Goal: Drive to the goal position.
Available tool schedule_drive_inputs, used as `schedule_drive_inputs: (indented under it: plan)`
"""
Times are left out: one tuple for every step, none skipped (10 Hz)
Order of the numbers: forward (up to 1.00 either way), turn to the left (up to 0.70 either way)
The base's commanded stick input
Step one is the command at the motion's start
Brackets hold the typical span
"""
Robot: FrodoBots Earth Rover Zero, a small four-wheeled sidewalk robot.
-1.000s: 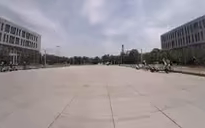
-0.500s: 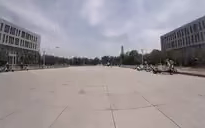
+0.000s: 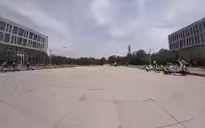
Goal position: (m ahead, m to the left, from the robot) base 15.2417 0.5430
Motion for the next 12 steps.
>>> schedule_drive_inputs:
  plan:
    - [1.0,0.0]
    - [1.0,0.0]
    - [1.0,0.0]
    - [1.0,0.0]
    - [1.0,0.0]
    - [1.0,0.0]
    - [1.0,0.0]
    - [1.0,0.0]
    - [1.0,0.0]
    - [1.0,0.0]
    - [1.0,0.0]
    - [1.0,0.0]
